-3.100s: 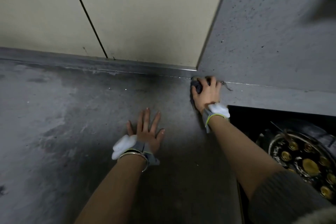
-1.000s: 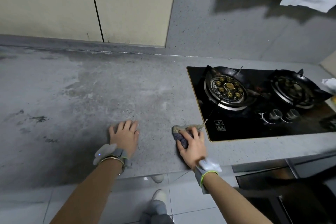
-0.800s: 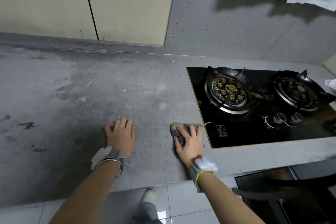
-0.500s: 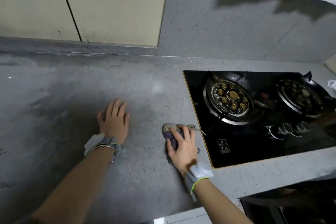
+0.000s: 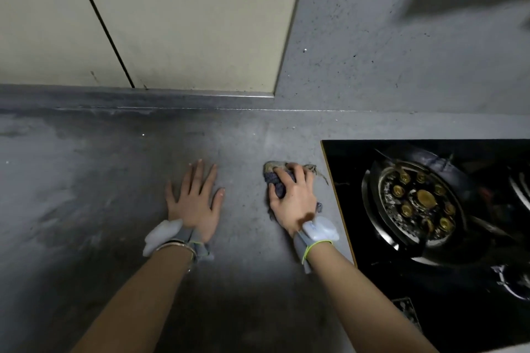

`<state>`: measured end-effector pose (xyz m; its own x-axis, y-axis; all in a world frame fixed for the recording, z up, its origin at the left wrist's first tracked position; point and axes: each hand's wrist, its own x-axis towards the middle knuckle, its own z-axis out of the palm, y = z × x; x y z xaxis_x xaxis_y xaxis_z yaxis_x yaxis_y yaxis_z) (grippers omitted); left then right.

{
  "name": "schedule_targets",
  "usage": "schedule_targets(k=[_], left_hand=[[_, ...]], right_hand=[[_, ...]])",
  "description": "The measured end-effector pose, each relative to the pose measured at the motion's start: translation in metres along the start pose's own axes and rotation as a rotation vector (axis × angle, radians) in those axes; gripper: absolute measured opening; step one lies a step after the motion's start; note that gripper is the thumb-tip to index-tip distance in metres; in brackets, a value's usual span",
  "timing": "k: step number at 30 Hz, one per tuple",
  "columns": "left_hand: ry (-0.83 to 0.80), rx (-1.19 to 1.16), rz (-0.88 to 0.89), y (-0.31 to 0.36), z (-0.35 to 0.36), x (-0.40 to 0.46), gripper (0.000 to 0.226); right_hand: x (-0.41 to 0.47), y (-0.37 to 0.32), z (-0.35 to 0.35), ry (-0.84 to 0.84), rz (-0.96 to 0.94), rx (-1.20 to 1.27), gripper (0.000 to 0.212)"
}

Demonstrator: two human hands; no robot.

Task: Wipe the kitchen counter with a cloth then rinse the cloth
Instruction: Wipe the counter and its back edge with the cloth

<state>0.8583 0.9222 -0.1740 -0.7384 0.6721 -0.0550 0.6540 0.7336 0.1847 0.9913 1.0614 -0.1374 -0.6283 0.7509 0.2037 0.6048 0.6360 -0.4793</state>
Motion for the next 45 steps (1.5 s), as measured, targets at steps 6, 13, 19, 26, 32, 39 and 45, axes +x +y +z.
schedule_targets(k=[6,13,19,26,32,39,45], left_hand=[[-0.06,0.014,-0.012,0.001,-0.012,-0.001,0.057],[-0.036,-0.06,-0.015,0.003,-0.021,-0.005,0.055],[-0.004,-0.066,-0.007,0.003,-0.017,-0.006,0.054],[0.025,-0.035,-0.007,0.004,-0.017,-0.006,0.061],[0.044,0.001,-0.005,0.005,-0.011,-0.006,0.056],[0.046,0.155,0.058,0.004,-0.013,-0.005,0.054],[0.187,-0.018,0.052,-0.016,-0.042,-0.061,0.038]], right_hand=[[0.088,-0.012,0.027,-0.07,0.033,-0.018,0.04],[0.161,-0.033,0.051,-0.065,0.09,-0.045,0.037],[0.159,-0.031,0.046,-0.087,0.081,-0.044,0.039],[0.131,-0.03,0.03,-0.171,0.034,-0.067,0.044],[0.083,-0.024,0.017,-0.225,-0.015,-0.092,0.044],[0.011,-0.018,0.002,-0.238,-0.036,-0.12,0.045],[-0.049,-0.021,-0.012,-0.211,0.003,-0.105,0.044]])
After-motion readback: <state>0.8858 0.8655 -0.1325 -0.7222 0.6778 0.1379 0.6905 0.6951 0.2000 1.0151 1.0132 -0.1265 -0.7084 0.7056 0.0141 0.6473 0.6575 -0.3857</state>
